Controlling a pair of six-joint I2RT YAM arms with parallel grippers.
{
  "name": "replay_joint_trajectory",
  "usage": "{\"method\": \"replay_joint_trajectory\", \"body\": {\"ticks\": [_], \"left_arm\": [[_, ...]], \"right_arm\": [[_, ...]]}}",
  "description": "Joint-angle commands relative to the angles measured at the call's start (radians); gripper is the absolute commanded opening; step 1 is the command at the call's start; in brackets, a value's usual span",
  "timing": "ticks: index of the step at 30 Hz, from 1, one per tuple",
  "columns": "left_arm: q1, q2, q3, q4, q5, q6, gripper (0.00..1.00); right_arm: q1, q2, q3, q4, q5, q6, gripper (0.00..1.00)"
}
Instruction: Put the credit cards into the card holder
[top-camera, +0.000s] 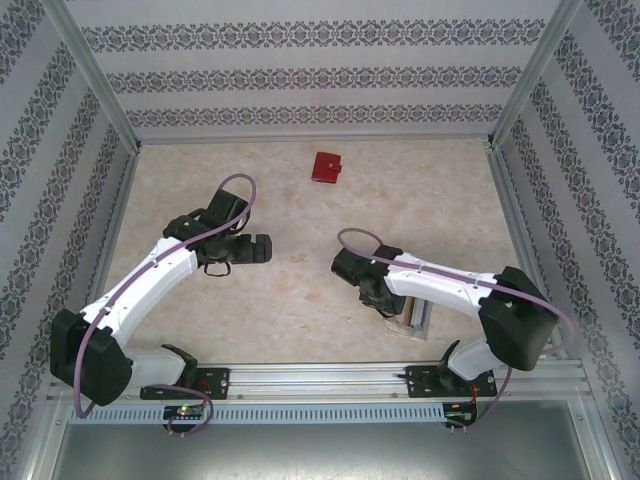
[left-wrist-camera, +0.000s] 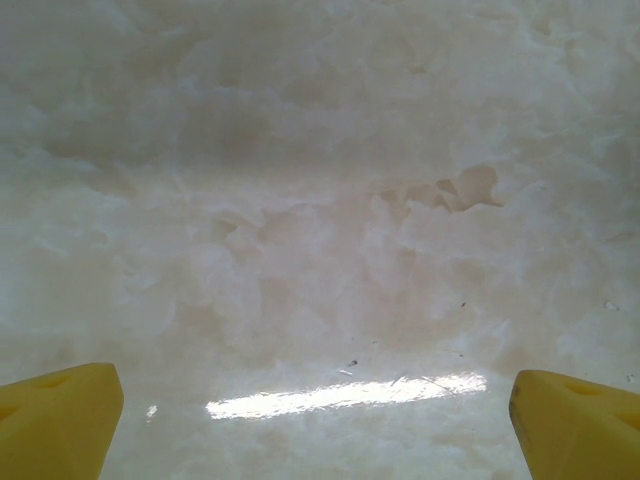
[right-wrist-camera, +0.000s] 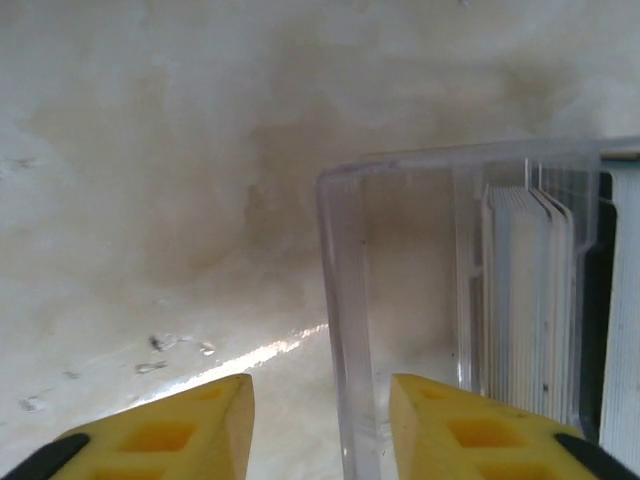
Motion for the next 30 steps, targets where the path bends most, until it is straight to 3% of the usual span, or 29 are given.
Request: {"method": "replay_joint_trajectory", "body": {"ticks": [1, 7, 11, 15, 22, 27, 30], "left_arm": [[-0.002, -0.013, -0.007, -0.042, -0.041, 0.014, 1.00], [-0.003, -0.016, 0.000, -0.053, -0.079, 0.019, 1.00], [-0.002, -0.015, 0.000, -0.062, -0.088, 0.006, 1.00], [0.007, -0.019, -0.009, -0.082, -0.145, -0.024, 1.00], [0.070, -0.025, -0.021, -0.055, -0.069, -0.038, 0.99], [0.164, -0.030, -0.042, -0.020, 0.035, -0.060, 1.00], [0.208, -0.022, -0.051, -0.016, 0.035, -0.082, 1.00]], "right_arm": [[0.012, 0.037, 0.021, -0.034, 0.038, -0.008, 0.30], [0.022, 0.032, 0.052, -0.043, 0.099, -0.077, 0.00], [0.027, 0.005, 0.089, -0.021, 0.123, -0.211, 0.00], [0.027, -0.023, 0.114, 0.095, 0.119, -0.469, 0.00], [0.048, -0.083, 0.077, 0.414, 0.029, -0.949, 0.00], [0.047, -0.027, 0.141, 0.495, -0.087, -1.176, 0.00], [0.040, 0.042, 0.191, 0.536, -0.088, -1.288, 0.00]]}}
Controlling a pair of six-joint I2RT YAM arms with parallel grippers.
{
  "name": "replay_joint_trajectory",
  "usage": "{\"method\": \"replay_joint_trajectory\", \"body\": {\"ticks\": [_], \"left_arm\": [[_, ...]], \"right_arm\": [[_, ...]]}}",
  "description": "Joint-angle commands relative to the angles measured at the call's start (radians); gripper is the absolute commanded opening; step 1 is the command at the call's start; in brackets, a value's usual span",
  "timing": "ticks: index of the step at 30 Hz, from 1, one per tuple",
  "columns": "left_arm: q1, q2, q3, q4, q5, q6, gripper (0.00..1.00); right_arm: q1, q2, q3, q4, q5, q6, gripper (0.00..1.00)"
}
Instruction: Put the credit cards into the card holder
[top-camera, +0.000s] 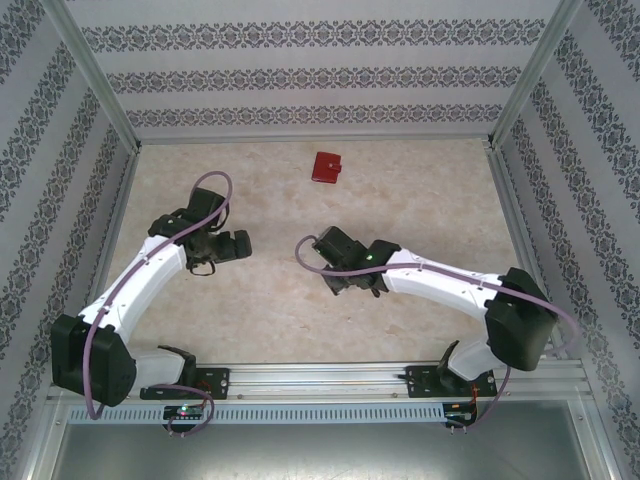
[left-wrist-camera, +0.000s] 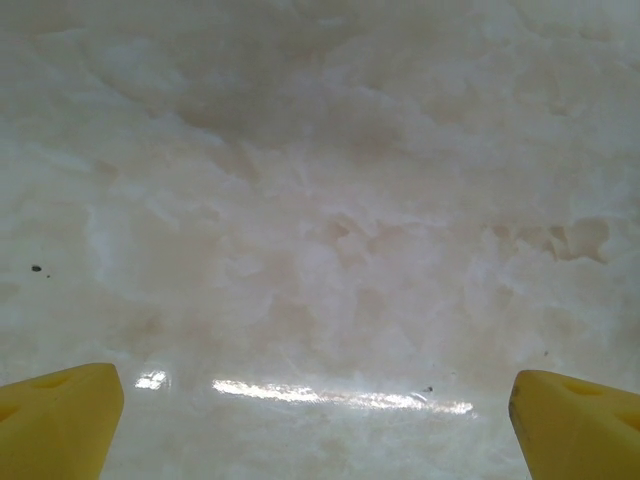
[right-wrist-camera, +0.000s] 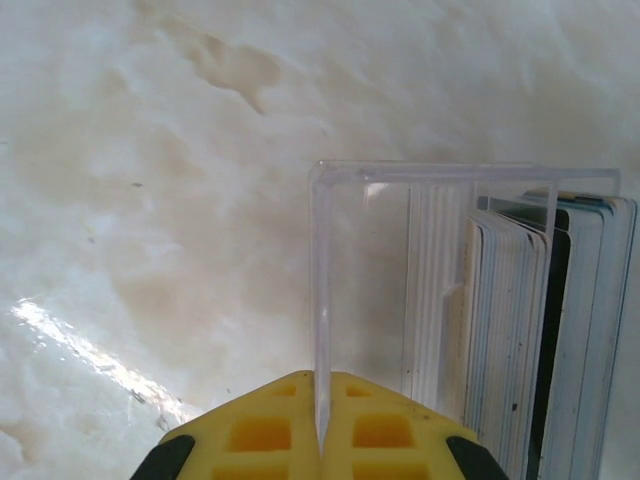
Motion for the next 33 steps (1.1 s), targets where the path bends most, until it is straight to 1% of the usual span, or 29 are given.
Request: {"method": "replay_joint_trajectory", "body": {"ticks": [1, 4, 7, 9, 12, 14, 17, 19, 21, 22, 23, 26, 29, 31, 33], "left_arm": [[0.040, -0.007, -0.016, 0.013, 0.043, -0.038, 1.00], [0.056, 0.007, -0.009, 0.015, 0.083, -0.030, 1.00], [0.059, 0.011, -0.009, 0.007, 0.059, -0.025, 1.00], [0.065, 0.013, -0.009, 0.003, 0.052, -0.021, 1.00], [0.068, 0.023, 0.003, 0.000, 0.053, -0.009, 1.00], [0.068, 0.030, 0.003, -0.003, 0.047, -0.012, 1.00], [0.069, 0.050, 0.002, -0.007, 0.072, -0.009, 1.00], [0.069, 0.061, 0.012, -0.012, 0.082, 0.000, 1.00], [0.069, 0.065, 0.010, -0.015, 0.068, -0.002, 1.00], [0.069, 0.065, 0.007, -0.016, 0.068, -0.003, 1.00], [0.069, 0.064, 0.004, -0.016, 0.070, -0.003, 1.00], [0.069, 0.065, 0.012, -0.014, 0.085, 0.008, 1.00], [0.069, 0.064, 0.010, -0.012, 0.079, 0.009, 1.00], [0.069, 0.065, 0.006, -0.003, 0.112, 0.016, 1.00], [0.069, 0.064, 0.005, 0.013, 0.158, 0.025, 1.00]], "right_arm": [[-0.012, 0.070, 0.105, 0.107, 0.003, -0.213, 0.00], [-0.058, 0.177, 0.241, 0.068, 0.018, -0.154, 0.00], [-0.063, 0.269, 0.357, 0.065, -0.022, -0.098, 0.00], [-0.068, 0.338, 0.438, 0.051, 0.024, -0.019, 0.00], [-0.110, 0.482, 0.634, -0.108, 0.131, 0.176, 0.00], [-0.121, 0.569, 0.736, -0.182, 0.169, 0.246, 0.00], [-0.116, 0.648, 0.817, -0.201, 0.197, 0.312, 0.00], [-0.113, 0.686, 0.862, -0.213, 0.202, 0.346, 0.06], [-0.113, 0.714, 0.915, -0.247, 0.187, 0.354, 0.20], [-0.115, 0.719, 0.931, -0.256, 0.162, 0.347, 0.27], [-0.116, 0.718, 0.934, -0.253, 0.142, 0.334, 0.31], [-0.125, 0.673, 0.911, -0.228, 0.077, 0.298, 0.42], [-0.153, 0.579, 0.841, -0.171, -0.010, 0.272, 0.47], [-0.188, 0.501, 0.748, -0.067, -0.076, 0.255, 0.50], [-0.236, 0.464, 0.689, 0.023, -0.113, 0.253, 0.51]]}}
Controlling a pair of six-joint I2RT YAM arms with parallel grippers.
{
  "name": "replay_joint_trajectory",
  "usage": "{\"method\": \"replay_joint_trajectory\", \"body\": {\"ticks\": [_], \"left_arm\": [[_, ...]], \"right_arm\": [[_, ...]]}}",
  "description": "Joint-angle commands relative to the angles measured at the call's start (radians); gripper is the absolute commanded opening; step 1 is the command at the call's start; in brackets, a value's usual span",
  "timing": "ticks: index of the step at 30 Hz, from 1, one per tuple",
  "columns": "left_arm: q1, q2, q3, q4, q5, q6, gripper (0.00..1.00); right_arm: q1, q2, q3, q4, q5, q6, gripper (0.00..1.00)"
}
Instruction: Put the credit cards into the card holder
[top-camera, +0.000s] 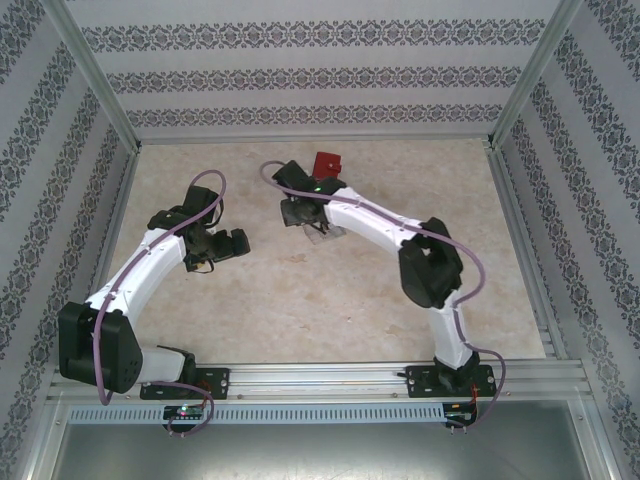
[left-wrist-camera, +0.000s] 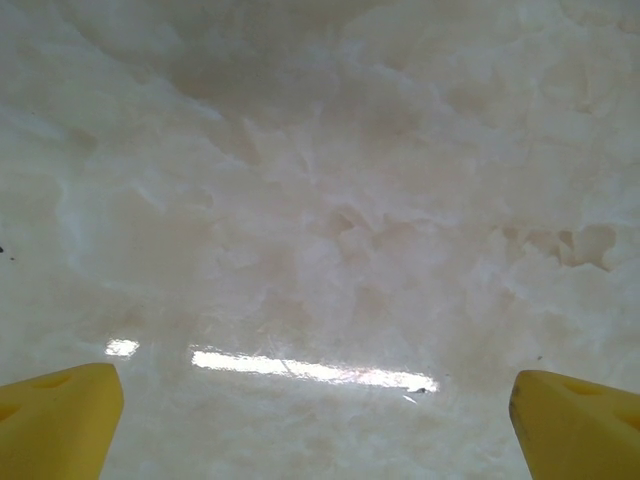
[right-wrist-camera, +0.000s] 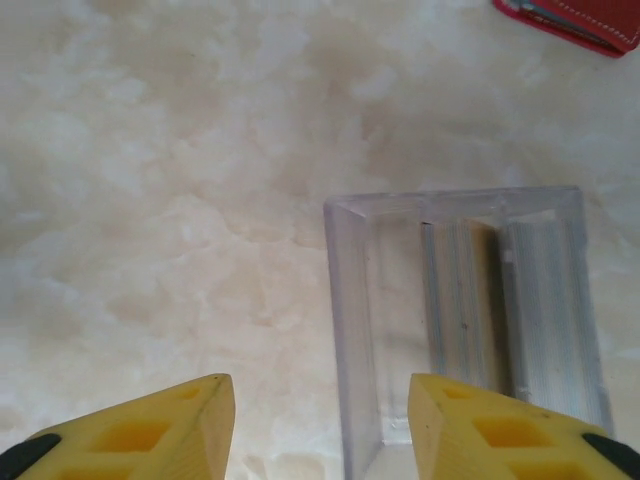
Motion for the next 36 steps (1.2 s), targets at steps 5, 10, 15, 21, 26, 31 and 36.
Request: {"method": "replay_joint_trajectory", "body": {"ticks": [5, 10, 15, 21, 26, 31, 36], "left_arm": [[0.009, -0.023, -0.014, 0.048, 0.110, 0.027, 1.00], [0.009, -0.067, -0.028, 0.102, 0.149, 0.006, 1.00], [0.010, -0.079, -0.031, 0.111, 0.142, 0.001, 1.00], [0.008, -0.075, -0.037, 0.175, 0.181, -0.080, 1.00], [0.008, -0.052, -0.007, 0.208, 0.155, -0.127, 1.00], [0.000, 0.055, 0.062, 0.325, 0.196, -0.160, 1.00], [-0.034, 0.234, 0.229, 0.412, 0.180, -0.112, 1.00]], "right_arm": [[-0.204, 0.010, 0.016, 0.165, -0.138, 0.004, 0.53], [-0.294, 0.211, 0.247, 0.104, -0.130, 0.002, 0.54], [-0.307, 0.427, 0.550, -0.003, -0.060, -0.039, 0.69], [-0.313, 0.645, 0.872, -0.126, -0.017, -0.071, 0.85], [-0.338, 0.654, 0.877, -0.193, -0.071, -0.064, 0.98], [-0.357, 0.538, 0.666, -0.137, -0.246, -0.059, 0.96], [-0.405, 0.356, 0.444, 0.006, -0.355, -0.034, 0.96]]}}
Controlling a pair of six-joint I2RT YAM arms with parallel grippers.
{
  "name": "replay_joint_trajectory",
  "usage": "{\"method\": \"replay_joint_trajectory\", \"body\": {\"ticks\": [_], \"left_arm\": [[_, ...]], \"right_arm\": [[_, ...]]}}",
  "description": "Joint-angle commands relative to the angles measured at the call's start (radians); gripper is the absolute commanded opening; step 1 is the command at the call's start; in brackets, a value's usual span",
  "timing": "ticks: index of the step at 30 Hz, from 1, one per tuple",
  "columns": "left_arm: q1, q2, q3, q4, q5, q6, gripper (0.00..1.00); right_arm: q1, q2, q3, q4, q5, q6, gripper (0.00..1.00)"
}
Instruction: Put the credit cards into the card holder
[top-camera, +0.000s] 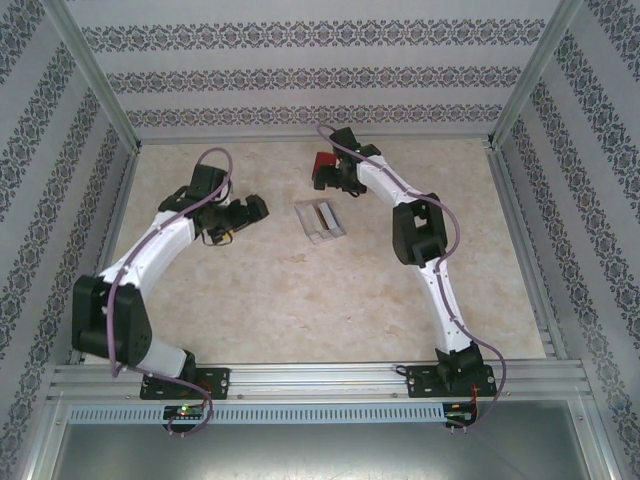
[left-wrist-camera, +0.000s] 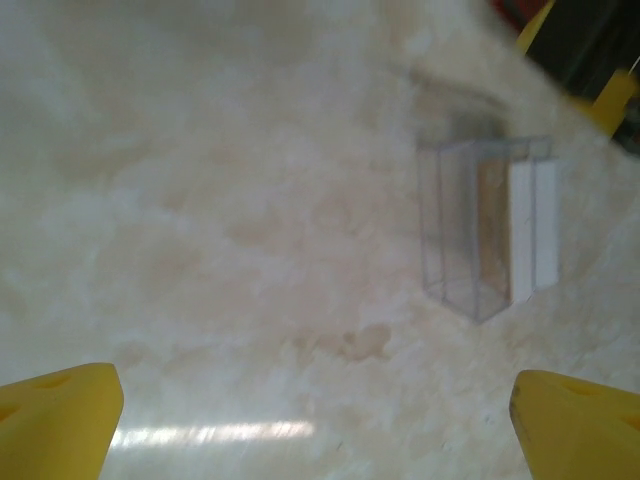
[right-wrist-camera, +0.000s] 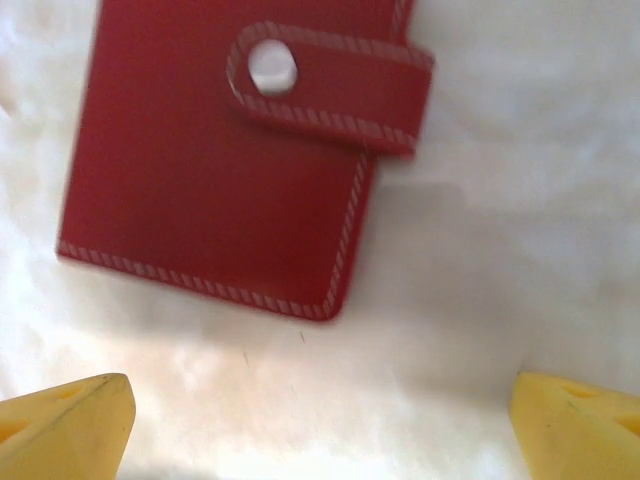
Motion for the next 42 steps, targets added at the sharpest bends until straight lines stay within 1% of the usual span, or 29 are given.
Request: {"method": "replay_joint_trajectory", "body": {"ticks": [1, 4, 6, 8, 10, 12, 14, 17, 19, 22, 25, 29, 33, 37, 39, 41, 42], "left_arm": [[-0.032, 0.106, 0.136, 0.124, 0.002, 0.022, 1.00], [-0.047, 0.239, 0.258, 0.160, 0.013, 0.048, 0.98], [-0.057, 0.320, 0.335, 0.175, 0.005, 0.069, 1.00], [-0.066, 0.406, 0.430, 0.168, -0.012, 0.088, 1.00], [-0.072, 0.484, 0.516, 0.165, -0.008, 0.112, 1.00], [-0.079, 0.560, 0.592, 0.178, 0.015, 0.136, 1.00], [-0.083, 0.638, 0.664, 0.185, 0.048, 0.134, 0.99], [-0.084, 0.762, 0.755, 0.229, 0.150, 0.112, 0.93], [-0.087, 0.831, 0.800, 0.262, 0.182, 0.096, 0.90], [-0.094, 0.914, 0.876, 0.249, 0.176, 0.087, 0.89], [-0.098, 0.971, 0.930, 0.258, 0.179, 0.090, 0.88], [-0.098, 1.046, 1.002, 0.239, 0.182, 0.078, 0.85], [-0.098, 1.098, 1.032, 0.248, 0.194, 0.065, 0.79], [-0.099, 1.157, 1.097, 0.227, 0.232, 0.041, 0.69], [-0.098, 1.180, 1.129, 0.202, 0.227, 0.029, 0.67], [-0.102, 1.190, 1.140, 0.168, 0.202, 0.012, 0.62], [-0.103, 1.194, 1.141, 0.165, 0.208, 0.008, 0.60]], "right_arm": [[-0.045, -0.166, -0.077, 0.090, -0.140, 0.031, 0.95], [-0.076, -0.301, -0.238, 0.167, -0.171, 0.032, 0.95], [-0.094, -0.400, -0.368, 0.228, -0.191, 0.039, 0.95], [-0.113, -0.509, -0.511, 0.290, -0.209, 0.056, 0.95], [-0.121, -0.615, -0.658, 0.352, -0.200, 0.067, 0.94], [-0.129, -0.707, -0.797, 0.413, -0.180, 0.081, 0.92], [-0.137, -0.781, -0.903, 0.460, -0.194, 0.094, 0.91], [-0.147, -0.874, -1.030, 0.517, -0.210, 0.106, 0.88], [-0.154, -0.919, -1.073, 0.527, -0.225, 0.112, 0.88], [-0.166, -0.971, -1.107, 0.528, -0.277, 0.122, 0.86], [-0.172, -1.032, -1.150, 0.545, -0.286, 0.138, 0.85], [-0.178, -1.106, -1.187, 0.539, -0.312, 0.143, 0.84], [-0.190, -1.184, -1.237, 0.552, -0.316, 0.158, 0.83], [-0.211, -1.246, -1.256, 0.529, -0.334, 0.170, 0.83], [-0.221, -1.263, -1.261, 0.530, -0.344, 0.182, 0.83], [-0.235, -1.269, -1.248, 0.515, -0.370, 0.193, 0.83], [-0.242, -1.271, -1.241, 0.504, -0.382, 0.200, 0.83]]}}
